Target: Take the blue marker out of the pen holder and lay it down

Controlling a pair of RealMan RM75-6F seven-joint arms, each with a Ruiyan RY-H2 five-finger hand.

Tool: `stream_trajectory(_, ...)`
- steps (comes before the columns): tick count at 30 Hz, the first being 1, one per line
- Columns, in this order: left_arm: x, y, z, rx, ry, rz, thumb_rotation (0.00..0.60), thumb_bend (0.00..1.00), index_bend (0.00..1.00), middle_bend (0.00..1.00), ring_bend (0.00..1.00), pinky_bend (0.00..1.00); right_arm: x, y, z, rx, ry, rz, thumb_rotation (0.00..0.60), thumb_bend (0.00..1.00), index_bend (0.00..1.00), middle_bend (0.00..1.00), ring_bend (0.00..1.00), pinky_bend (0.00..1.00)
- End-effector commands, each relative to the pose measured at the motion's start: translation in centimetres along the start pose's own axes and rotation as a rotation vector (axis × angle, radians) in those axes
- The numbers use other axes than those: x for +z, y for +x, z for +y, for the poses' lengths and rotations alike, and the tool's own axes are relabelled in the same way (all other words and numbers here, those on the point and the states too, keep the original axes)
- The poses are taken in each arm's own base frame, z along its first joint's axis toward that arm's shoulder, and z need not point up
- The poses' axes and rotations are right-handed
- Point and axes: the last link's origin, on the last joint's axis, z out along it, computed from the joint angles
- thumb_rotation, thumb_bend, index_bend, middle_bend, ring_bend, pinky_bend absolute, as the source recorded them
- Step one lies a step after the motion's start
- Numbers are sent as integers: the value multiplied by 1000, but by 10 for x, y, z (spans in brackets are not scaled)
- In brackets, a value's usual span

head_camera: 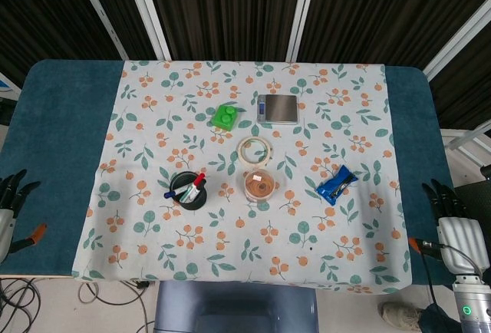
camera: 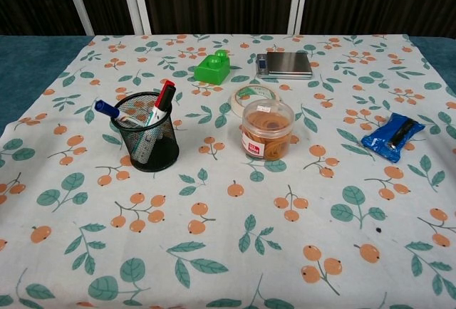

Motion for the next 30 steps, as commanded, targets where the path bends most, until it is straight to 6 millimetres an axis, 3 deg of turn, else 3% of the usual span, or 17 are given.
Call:
stream_trajectory(1, 4, 5, 0, -20, -37, 42, 600, 222, 207, 2, 0, 0, 0, 0, 0, 2, 4, -2, 600, 111, 72, 0, 43, 169)
stream_trajectory(8, 25, -1, 5, -40, -114, 49, 600, 222, 243, 6, 0, 0, -1, 1, 1, 4, 2, 0, 600, 111, 72, 0, 43, 169)
stream_trajectory(22, 87, -30, 85, -28, -368, -77, 600, 297, 320, 10, 0, 0, -1, 0, 1, 3, -7, -6, 600, 110, 72, 0, 43, 169)
stream_trajectory(30, 104, -44, 113, -84, -391, -101, 600, 300, 355, 21, 0, 0, -1, 0, 1, 3, -11, -6, 600, 110, 72, 0, 43, 169)
